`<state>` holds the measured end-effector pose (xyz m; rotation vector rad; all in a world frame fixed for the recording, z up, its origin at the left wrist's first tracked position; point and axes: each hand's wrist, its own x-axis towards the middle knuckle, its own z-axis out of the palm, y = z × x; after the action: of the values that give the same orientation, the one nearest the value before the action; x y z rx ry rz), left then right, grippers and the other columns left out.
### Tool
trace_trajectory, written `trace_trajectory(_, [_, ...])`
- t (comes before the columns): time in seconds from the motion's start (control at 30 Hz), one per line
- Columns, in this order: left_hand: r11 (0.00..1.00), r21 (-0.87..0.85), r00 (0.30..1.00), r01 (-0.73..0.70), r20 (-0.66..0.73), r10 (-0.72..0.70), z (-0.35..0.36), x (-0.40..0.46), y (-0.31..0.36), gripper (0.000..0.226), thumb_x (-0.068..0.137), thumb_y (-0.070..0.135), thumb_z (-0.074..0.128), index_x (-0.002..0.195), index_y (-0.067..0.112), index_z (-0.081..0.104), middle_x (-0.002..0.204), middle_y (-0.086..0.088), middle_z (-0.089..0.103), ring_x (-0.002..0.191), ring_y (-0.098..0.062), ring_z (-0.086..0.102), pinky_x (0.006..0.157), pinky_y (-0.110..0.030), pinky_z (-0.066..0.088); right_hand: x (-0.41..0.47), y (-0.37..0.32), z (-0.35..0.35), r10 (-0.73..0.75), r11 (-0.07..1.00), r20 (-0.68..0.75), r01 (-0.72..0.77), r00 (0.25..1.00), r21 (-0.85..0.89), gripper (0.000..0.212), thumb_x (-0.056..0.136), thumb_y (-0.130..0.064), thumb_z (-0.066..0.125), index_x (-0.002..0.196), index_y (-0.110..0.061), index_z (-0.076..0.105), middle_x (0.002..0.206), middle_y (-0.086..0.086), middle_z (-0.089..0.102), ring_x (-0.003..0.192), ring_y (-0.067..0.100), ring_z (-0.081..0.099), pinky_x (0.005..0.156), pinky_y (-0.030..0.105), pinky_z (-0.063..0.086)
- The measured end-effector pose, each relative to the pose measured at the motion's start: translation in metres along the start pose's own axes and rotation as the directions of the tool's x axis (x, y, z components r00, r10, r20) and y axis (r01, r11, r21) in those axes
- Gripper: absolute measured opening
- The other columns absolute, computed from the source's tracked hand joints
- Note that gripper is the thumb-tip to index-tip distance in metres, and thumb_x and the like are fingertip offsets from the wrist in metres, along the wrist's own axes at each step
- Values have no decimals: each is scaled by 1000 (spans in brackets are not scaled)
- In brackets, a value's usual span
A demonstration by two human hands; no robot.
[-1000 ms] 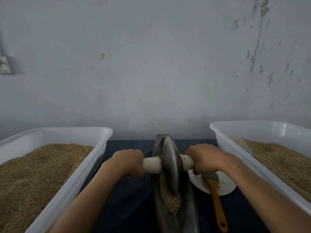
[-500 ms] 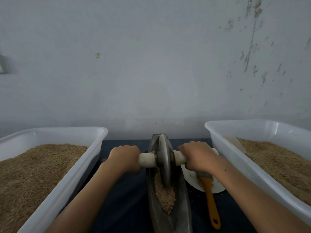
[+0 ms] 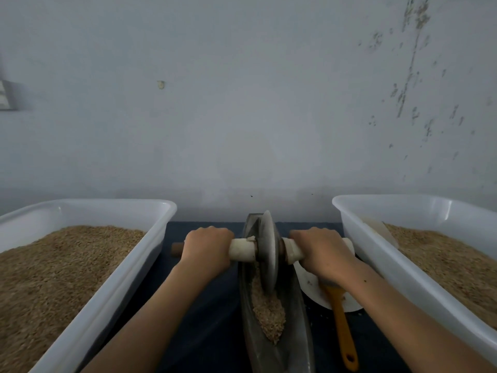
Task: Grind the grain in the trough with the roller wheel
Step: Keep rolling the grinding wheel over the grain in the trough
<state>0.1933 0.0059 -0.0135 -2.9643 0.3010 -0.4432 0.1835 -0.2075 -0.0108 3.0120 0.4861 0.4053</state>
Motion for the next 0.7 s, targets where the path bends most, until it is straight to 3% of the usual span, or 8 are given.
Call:
trace_trajectory(0.1, [1000,-20,999,-6,34,7,1,-2,-2,27,86,31,59,111,23,57,105,1,63,95,-17,59,73,-29,38,-2,-3,-3,-4,1000,8,4,1000,-6,17,87,-16,57,90,-27,43,89,-5,58,80,16,54,72,28,38])
trace_trajectory(0.23, [999,-34,986,-22,164,28,-5,-3,-4,33,82,32,65,112,21,58,102,1,63,85,-14,56,71,-28,40,-1,0,-14,-23,998,182,34,983,-56,19,83,-14,59,101,-22,56,97,0,63,85,18,59,69,28,41])
trace_trajectory(0.37, [993,-121,932,-15,357,58,-11,-3,-7,41,76,33,71,113,19,60,100,0,65,89,-17,60,75,-29,47,-1,4,-20,-71,997,342,71,937,14,18,80,-19,67,86,-26,51,83,-5,57,72,11,53,56,23,36])
trace_trajectory(0.47, [993,-121,921,-12,386,59,-11,-3,-6,41,75,33,72,112,19,60,93,1,64,85,-17,60,74,-29,47,0,7,-19,-61,997,408,33,911,76,25,79,-20,69,77,-31,46,80,-7,56,71,9,54,56,21,38])
trace_trajectory(0.57, [998,-62,966,-3,259,19,-10,-2,-3,35,78,34,69,109,21,60,86,4,58,79,-15,55,70,-28,42,1,3,-15,-41,999,292,41,956,5,16,81,-19,65,82,-26,50,81,-5,57,74,13,57,57,24,38])
trace_trajectory(0.7, [1000,-25,995,18,97,-16,-2,-1,0,29,84,31,61,111,21,58,103,0,63,93,-18,59,72,-29,39,0,-3,-6,-6,999,21,7,1000,-32,16,87,-15,55,90,-26,44,98,0,63,90,21,60,71,30,40])
